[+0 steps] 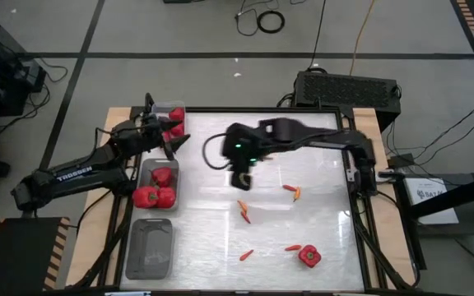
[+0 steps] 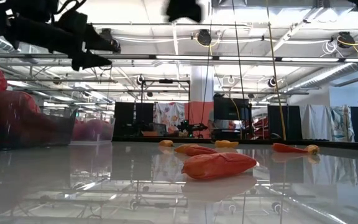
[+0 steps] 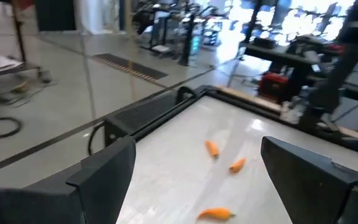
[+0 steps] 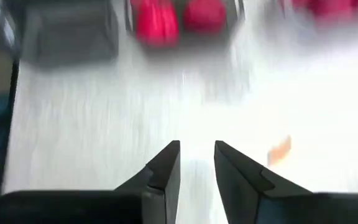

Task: Sort produce into baskets
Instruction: Put the bell pepper into the top gray bin

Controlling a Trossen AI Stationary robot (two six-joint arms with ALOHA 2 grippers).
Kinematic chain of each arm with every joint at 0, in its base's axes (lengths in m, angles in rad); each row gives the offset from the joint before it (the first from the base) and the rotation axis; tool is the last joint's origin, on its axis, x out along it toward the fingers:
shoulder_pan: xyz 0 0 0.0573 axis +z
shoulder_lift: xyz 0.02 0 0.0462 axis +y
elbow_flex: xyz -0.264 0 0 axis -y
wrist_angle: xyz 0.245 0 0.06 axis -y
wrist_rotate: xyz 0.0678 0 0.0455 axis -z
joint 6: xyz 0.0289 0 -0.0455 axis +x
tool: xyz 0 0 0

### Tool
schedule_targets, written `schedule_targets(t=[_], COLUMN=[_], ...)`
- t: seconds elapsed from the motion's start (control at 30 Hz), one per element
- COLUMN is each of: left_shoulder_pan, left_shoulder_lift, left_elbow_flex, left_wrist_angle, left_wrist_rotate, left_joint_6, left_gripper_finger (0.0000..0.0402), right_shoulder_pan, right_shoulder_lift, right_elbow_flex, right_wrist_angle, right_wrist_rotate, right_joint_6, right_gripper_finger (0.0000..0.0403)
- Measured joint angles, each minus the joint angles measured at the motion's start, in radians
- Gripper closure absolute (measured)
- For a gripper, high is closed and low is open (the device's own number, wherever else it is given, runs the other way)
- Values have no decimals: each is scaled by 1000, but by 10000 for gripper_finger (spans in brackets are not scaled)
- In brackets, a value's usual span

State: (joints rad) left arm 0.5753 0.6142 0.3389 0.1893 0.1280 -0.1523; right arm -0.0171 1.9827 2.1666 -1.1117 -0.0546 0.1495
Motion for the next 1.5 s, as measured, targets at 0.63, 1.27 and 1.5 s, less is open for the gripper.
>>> schedule_targets(t=[0.63,1.27,1.5], left_shoulder_pan=[-516,-841,-879], left_shoulder_lift=[278,329,270], left_elbow_flex=[189,256,256], left_wrist_angle=[106,-424,-728], left_wrist_rotate=[26,-262,-542], left_joint_6=[11,-47,-169], left_gripper_finger=[49,49,49], right_shoulder_pan=[413,797,805], right_shoulder_lift=[-77,-77,-77], right_elbow_flex=[-177,-422,-465], right_wrist_angle=[-458,-317,-245], right_wrist_rotate=[160,-5,-29], right_joint_6=[701,1378,1367], right_gripper_finger=[312,251,200])
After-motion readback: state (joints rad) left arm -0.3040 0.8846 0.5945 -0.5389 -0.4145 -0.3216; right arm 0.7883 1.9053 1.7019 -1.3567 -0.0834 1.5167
